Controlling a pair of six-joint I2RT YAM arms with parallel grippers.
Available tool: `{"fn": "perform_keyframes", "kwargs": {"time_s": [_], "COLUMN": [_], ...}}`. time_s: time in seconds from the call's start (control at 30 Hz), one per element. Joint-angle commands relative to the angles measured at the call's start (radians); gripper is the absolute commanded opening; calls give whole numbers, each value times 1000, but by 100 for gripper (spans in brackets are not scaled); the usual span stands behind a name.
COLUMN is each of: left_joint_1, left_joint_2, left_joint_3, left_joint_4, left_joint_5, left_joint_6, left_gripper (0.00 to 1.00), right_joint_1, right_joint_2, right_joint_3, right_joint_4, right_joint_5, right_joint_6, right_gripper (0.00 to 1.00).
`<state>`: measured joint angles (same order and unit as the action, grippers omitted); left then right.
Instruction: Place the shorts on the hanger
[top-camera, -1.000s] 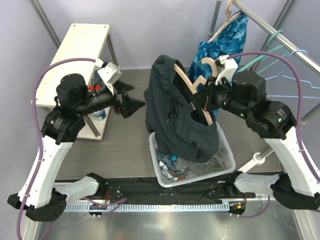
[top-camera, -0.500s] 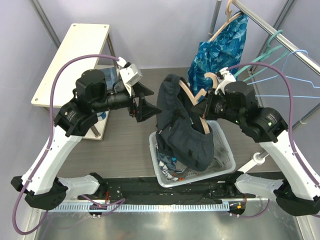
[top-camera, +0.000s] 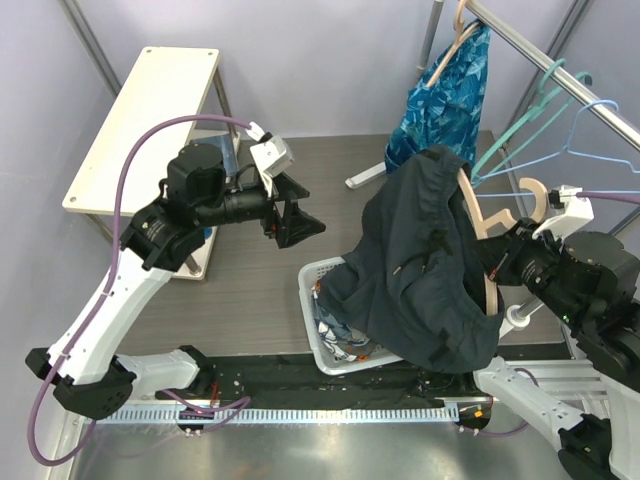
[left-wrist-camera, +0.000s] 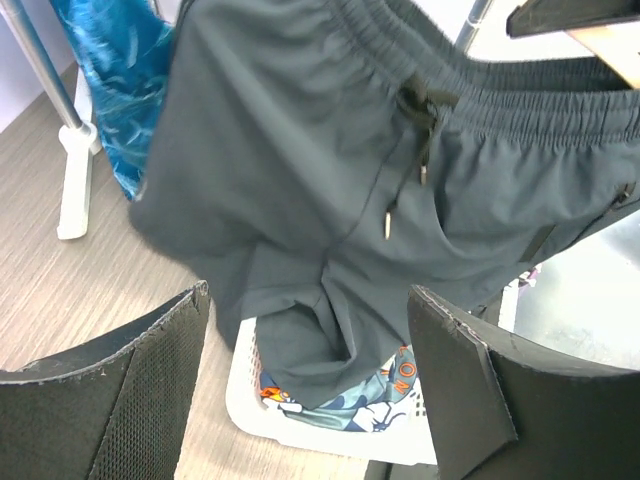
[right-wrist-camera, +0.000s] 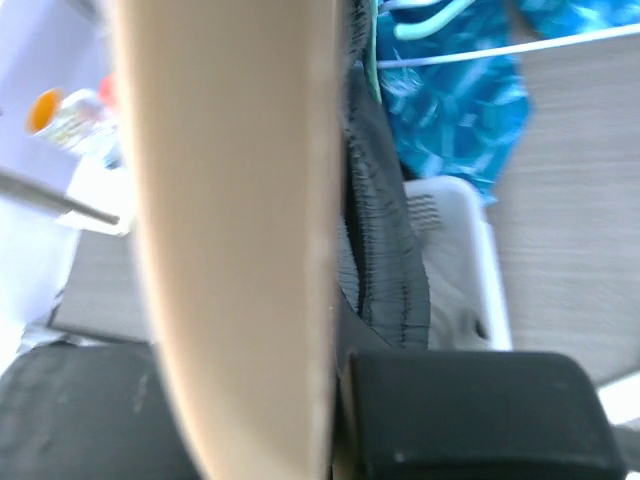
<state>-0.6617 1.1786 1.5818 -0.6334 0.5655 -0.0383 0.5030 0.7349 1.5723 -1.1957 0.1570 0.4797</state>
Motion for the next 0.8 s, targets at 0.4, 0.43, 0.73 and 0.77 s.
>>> {"fn": "perform_keyframes", "kwargs": {"time_s": [0.4,0.43,0.73,0.77], "left_joint_1": [-36,-36,-36,-36], "left_joint_2": [38,38,-13,-19], "left_joint_3": [32,29,-63,-74], "left_joint_4": [-20,-17,41,47], "left_joint_5": [7,4,1,1], "left_joint_6": [61,51,14,15], "left_gripper": [78,78,78,78], "right_joint_1": [-228,-241,-253,-253], "right_joint_2": [176,185,339,354], "right_joint_3": [235,236,333,348], "right_joint_4": [8,24,113,116], "right_joint_5": [87,98,108,114], "right_joint_6": [160,169,174,169], "right_gripper": [1,1,1,1]}}
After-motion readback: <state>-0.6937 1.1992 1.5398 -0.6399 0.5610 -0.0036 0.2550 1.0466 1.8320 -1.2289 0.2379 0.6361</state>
